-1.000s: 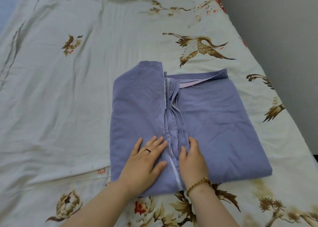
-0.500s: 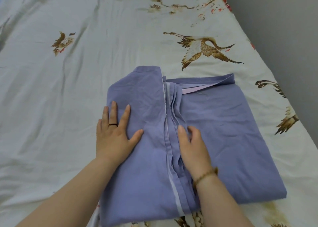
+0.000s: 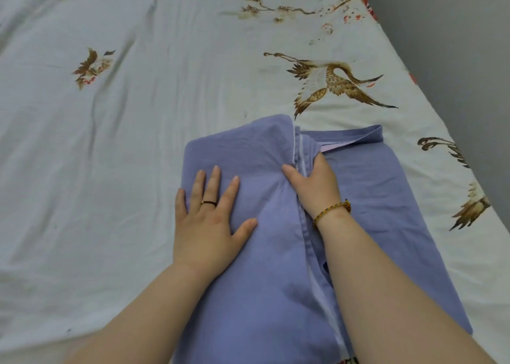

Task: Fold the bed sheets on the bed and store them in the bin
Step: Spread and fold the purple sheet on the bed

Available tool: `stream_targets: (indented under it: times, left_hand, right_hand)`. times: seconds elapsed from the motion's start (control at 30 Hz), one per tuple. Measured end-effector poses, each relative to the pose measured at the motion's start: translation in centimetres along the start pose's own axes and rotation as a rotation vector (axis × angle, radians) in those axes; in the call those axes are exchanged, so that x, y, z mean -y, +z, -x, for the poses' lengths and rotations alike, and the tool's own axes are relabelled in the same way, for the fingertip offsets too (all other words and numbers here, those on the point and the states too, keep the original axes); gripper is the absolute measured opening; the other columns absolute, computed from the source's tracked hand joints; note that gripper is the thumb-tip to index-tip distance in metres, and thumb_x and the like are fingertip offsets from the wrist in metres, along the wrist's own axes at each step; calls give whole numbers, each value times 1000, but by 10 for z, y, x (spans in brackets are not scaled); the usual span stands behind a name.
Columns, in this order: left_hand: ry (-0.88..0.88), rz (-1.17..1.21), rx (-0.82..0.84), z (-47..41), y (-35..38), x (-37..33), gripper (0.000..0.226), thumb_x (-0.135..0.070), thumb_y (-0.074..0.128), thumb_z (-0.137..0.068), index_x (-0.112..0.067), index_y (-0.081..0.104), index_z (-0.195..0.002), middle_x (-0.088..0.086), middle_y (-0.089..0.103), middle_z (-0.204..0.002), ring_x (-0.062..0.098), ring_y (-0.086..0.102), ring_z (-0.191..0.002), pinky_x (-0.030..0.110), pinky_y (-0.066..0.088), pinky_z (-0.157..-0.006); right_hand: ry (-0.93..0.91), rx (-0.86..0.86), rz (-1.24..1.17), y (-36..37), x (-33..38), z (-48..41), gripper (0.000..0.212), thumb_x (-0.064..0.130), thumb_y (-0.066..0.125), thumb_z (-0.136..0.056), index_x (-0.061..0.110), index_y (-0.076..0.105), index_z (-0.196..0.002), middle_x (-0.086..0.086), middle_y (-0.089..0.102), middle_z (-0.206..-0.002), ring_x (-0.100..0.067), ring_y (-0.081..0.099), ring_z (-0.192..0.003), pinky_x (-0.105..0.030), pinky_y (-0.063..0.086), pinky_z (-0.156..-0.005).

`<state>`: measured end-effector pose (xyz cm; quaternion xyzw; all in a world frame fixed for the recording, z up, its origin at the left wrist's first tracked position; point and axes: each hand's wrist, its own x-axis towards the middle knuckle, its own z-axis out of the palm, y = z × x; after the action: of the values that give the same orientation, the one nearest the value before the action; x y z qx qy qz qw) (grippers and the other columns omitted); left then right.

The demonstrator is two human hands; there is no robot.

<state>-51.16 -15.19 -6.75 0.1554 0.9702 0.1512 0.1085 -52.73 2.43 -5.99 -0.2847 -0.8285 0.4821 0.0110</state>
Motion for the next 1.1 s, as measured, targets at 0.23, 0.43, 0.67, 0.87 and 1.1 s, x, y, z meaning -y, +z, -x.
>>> stream_targets:
  times: [0.23, 0.43, 0.67, 0.87, 1.1]
  left_hand:
    - [-36, -204, 54, -6, 20, -6, 94, -67, -20, -56, -35, -16, -145, -2, -26, -153, 20, -23, -142, 42, -23, -100]
    - [-61, -190, 103, 0, 9, -10, 79, -72, -2, -77, -34, -11, -146, 0, -21, -155, 20, -21, -143, 44, -21, -105]
    - [59, -151, 129, 70, 7, -4, 94, -72, 6, -63, -32, 22, -146, 4, 11, -156, 18, 8, -144, 34, -8, -106]
    - [39, -118, 173, 85, 22, -4, 75, -62, 9, -90, -18, 58, -125, 14, 57, -129, 24, 34, -124, 36, 6, -104]
    - [-213, 414, -60, 86, 15, 11, 79, -55, 46, -78, -15, 30, -144, 9, 21, -153, 22, 17, -141, 29, 9, -113]
  right_hand:
    - [99, 24, 57, -2, -8, 4, 62, 36, 59, -87, 13, 30, -136, -7, 46, -136, -27, 48, -121, -25, 37, -84]
    - [277, 212, 47, -25, -32, 85, 54, 34, 71, -76, 19, 34, -112, 3, 50, -107, -23, 55, -111, -27, 42, -89]
    - [224, 197, 180, -42, -54, 136, 76, 29, 64, -84, 23, 19, -144, -4, 50, -135, -25, 52, -118, -26, 42, -85]
    - [64, 72, 751, -32, -43, 135, 90, 38, 62, -83, 20, 3, -148, -10, 27, -149, -25, 40, -130, -32, 38, -100]
    - [-100, 255, 783, 5, -31, 116, 62, 40, 28, -98, 24, -5, -148, -4, -17, -155, -19, -14, -144, -37, -9, -115]
